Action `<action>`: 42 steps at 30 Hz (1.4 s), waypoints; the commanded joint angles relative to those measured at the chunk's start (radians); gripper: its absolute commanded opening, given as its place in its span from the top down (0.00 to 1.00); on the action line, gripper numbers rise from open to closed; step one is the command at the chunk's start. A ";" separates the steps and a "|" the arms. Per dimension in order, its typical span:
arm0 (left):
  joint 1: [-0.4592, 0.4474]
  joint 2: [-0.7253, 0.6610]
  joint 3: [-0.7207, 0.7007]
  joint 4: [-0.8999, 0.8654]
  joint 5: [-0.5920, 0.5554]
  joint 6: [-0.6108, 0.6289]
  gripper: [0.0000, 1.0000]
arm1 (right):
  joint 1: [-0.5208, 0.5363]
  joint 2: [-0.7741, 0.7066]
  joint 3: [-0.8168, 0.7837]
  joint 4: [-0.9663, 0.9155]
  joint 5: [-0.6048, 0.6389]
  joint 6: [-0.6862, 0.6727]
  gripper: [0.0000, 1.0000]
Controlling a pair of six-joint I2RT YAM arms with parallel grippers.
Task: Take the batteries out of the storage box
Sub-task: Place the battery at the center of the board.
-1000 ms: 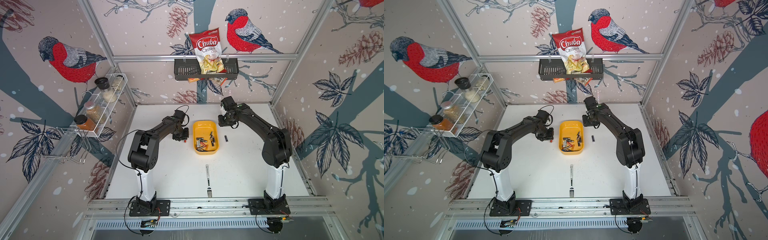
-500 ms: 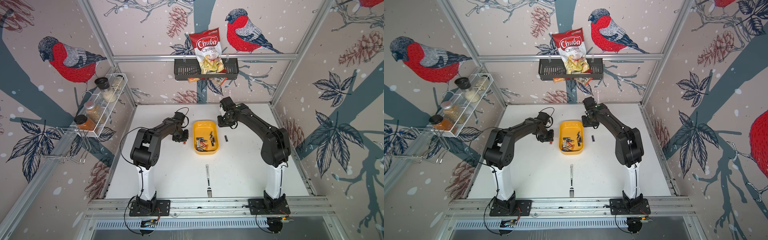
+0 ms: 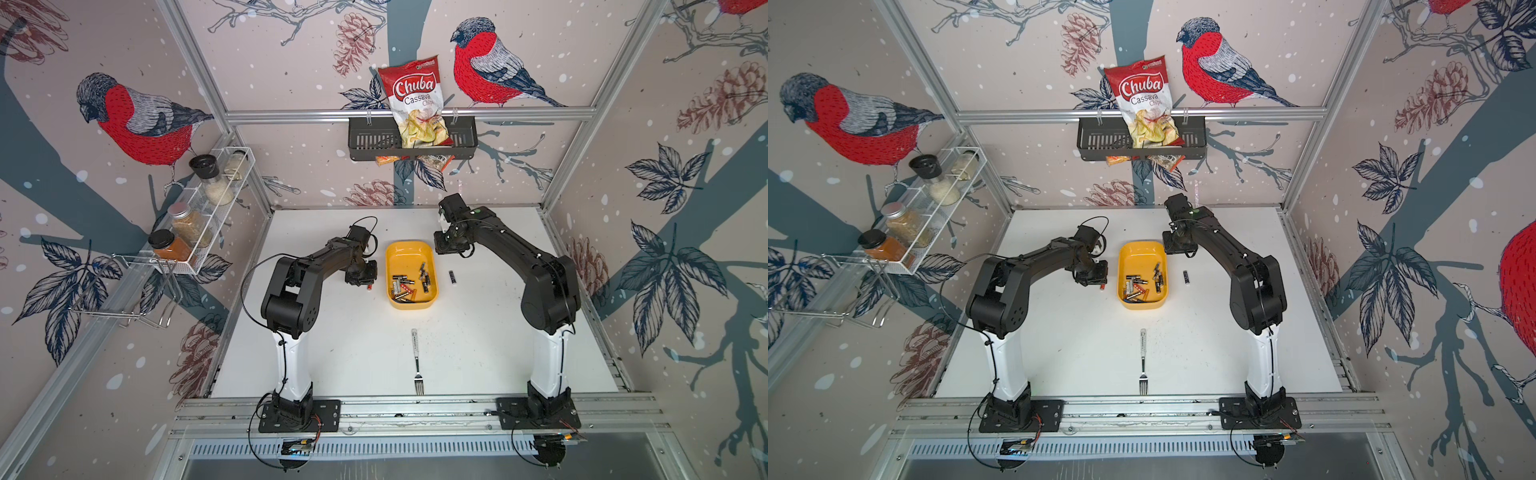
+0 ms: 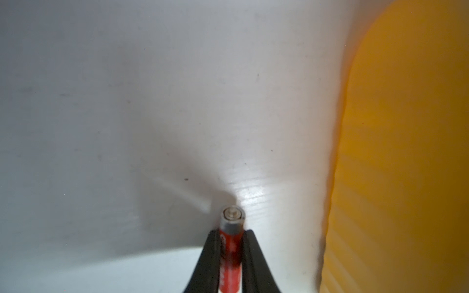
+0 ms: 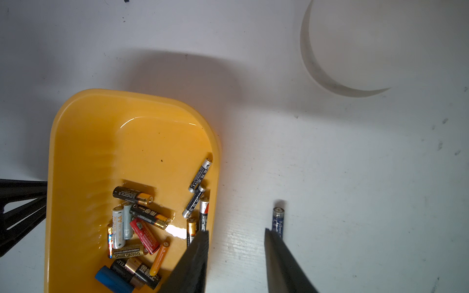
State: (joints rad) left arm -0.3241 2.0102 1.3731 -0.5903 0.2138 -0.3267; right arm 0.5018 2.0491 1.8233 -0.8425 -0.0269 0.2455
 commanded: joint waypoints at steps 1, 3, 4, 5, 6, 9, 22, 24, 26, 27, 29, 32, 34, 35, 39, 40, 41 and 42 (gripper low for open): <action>0.003 0.010 -0.005 -0.009 0.002 -0.003 0.80 | 0.002 0.005 0.009 -0.015 0.010 0.009 0.57; 0.003 0.009 -0.006 -0.008 -0.002 -0.005 0.79 | 0.003 0.005 0.008 -0.015 0.010 0.009 0.57; 0.003 0.009 -0.006 -0.011 -0.004 -0.003 0.79 | 0.004 0.005 0.008 -0.014 0.010 0.009 0.57; 0.003 0.009 -0.004 -0.014 -0.002 -0.004 0.78 | 0.003 0.006 0.008 -0.014 0.010 0.010 0.57; 0.003 0.009 -0.004 -0.015 -0.001 -0.003 0.78 | 0.004 0.005 0.009 -0.014 0.010 0.009 0.57; 0.003 0.008 -0.003 -0.017 -0.001 -0.003 0.77 | 0.004 0.006 0.010 -0.014 0.010 0.009 0.57; 0.003 -0.004 -0.001 -0.022 -0.002 -0.006 0.71 | 0.018 0.005 0.012 -0.010 0.008 0.005 0.57; 0.003 -0.010 0.001 -0.018 -0.005 -0.010 0.70 | 0.028 0.003 0.015 -0.006 0.006 -0.001 0.57; 0.003 -0.024 -0.005 0.001 -0.013 -0.016 0.69 | 0.039 0.003 0.020 -0.002 0.002 -0.009 0.57; 0.003 -0.033 -0.009 0.010 -0.015 -0.021 0.69 | 0.047 0.006 0.026 -0.001 -0.001 -0.015 0.57; 0.006 -0.045 -0.008 0.017 -0.017 -0.029 0.69 | 0.067 0.011 0.037 -0.003 0.001 -0.028 0.57; 0.012 -0.052 0.001 0.015 -0.008 -0.034 0.68 | 0.094 0.023 0.042 0.001 -0.010 -0.050 0.56; 0.017 -0.057 0.004 0.015 -0.002 -0.037 0.68 | 0.111 0.036 0.041 0.005 -0.014 -0.060 0.56; 0.019 -0.060 0.005 0.014 -0.001 -0.037 0.68 | 0.123 0.043 0.035 0.011 -0.017 -0.065 0.56; 0.025 -0.075 0.010 0.002 0.000 -0.035 0.68 | 0.161 0.086 0.038 0.021 -0.021 -0.095 0.56; 0.026 -0.078 0.009 0.001 0.001 -0.037 0.68 | 0.171 0.098 0.039 0.025 -0.025 -0.104 0.56; 0.028 -0.084 0.010 0.001 0.002 -0.037 0.68 | 0.181 0.109 0.038 0.027 -0.027 -0.112 0.56; 0.030 -0.088 0.011 0.001 0.005 -0.039 0.68 | 0.190 0.121 0.039 0.031 -0.028 -0.119 0.55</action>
State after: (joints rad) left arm -0.3008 1.9388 1.3754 -0.5823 0.2092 -0.3634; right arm 0.6727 2.1479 1.8584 -0.8288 -0.0414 0.1669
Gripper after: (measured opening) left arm 0.320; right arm 0.443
